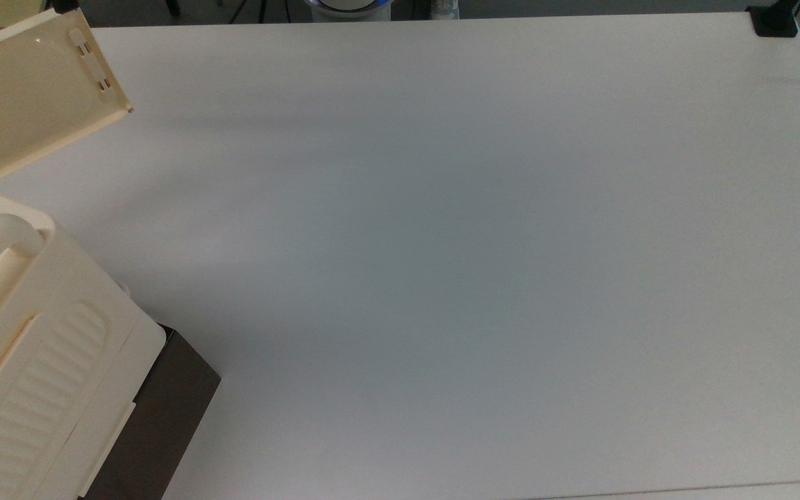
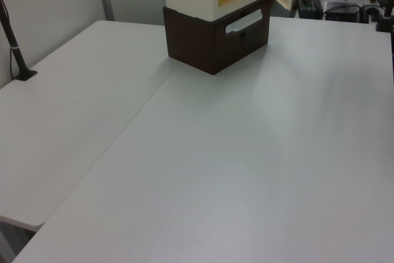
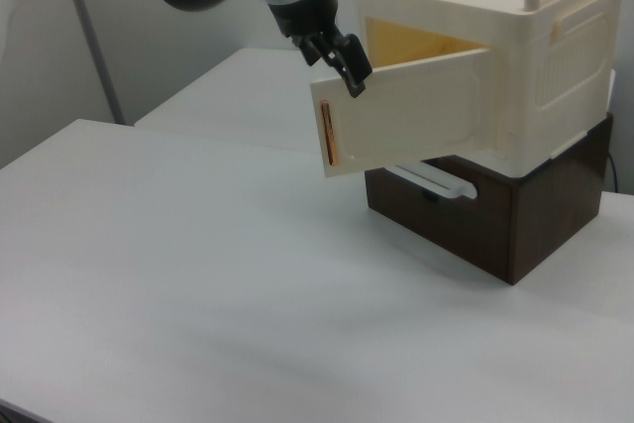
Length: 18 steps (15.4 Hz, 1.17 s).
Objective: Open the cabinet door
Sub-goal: 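Release the handle and lift the gripper away from the door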
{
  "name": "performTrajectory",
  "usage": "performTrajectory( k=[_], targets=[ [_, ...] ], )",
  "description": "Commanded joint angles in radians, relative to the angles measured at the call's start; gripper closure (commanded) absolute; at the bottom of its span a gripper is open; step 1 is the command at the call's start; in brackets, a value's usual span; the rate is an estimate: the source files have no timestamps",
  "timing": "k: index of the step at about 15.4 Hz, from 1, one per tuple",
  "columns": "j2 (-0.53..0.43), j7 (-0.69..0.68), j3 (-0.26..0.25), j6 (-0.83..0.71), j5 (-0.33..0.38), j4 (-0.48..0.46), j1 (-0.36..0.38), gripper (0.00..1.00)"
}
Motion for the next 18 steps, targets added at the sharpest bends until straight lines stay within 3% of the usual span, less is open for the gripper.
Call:
performTrajectory(
  k=[1, 7, 11, 18],
  targets=[
    [0.016, 0.024, -0.001, 0.051, -0.006, -0.014, 0.012, 0.00],
    [0.018, -0.046, -0.004, -0.043, -0.118, -0.031, 0.000, 0.00],
    [0.004, -0.155, -0.039, -0.118, -0.119, -0.027, -0.023, 0.00],
    [-0.036, -0.166, -0.107, -0.152, -0.119, 0.010, -0.026, 0.00]
  ],
)
